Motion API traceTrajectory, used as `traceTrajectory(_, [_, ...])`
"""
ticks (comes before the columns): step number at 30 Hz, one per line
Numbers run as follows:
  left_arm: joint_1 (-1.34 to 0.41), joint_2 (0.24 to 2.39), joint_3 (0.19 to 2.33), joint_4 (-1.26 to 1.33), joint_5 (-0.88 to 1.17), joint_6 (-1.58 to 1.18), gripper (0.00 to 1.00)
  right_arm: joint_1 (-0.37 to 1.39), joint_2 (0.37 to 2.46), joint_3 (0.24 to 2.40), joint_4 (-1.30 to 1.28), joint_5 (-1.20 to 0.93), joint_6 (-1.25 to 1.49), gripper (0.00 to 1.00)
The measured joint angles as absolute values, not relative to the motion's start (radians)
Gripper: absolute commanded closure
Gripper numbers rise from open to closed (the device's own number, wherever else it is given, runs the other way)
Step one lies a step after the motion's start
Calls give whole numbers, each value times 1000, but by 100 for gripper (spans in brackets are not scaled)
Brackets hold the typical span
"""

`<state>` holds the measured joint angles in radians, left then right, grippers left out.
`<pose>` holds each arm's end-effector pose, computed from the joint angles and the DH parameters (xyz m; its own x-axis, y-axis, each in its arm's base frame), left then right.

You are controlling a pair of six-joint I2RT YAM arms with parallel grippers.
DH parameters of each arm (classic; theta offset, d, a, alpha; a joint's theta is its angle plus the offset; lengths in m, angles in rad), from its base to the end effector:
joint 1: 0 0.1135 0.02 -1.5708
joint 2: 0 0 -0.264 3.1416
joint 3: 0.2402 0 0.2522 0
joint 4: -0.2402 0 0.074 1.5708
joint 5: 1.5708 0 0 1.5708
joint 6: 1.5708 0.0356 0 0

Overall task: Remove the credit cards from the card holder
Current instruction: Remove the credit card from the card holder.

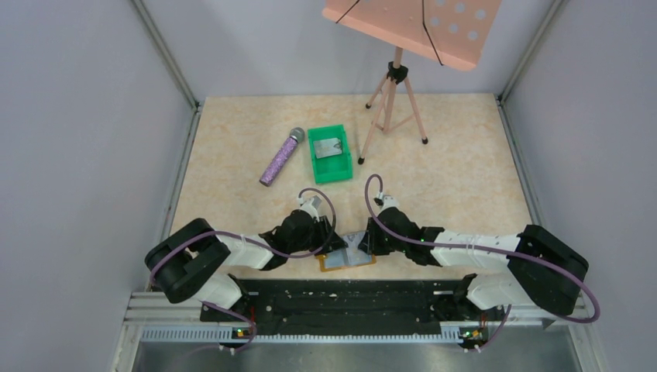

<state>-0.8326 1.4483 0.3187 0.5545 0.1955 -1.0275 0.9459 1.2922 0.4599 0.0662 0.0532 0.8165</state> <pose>0.1550 -0.1807 0.1204 -0.9042 -0.2539 -0.3434 0.1185 0.6233 -0.7729 0.1394 0.1900 0.1506 -0.8516 0.0633 -0.5203 -0.2436 0.8311 0.4999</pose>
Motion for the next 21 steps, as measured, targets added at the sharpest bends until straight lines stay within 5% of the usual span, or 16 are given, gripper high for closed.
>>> traceTrajectory(21, [-835,1439,318,553,189,-1028,67,946,1284,459,34,94,804,80])
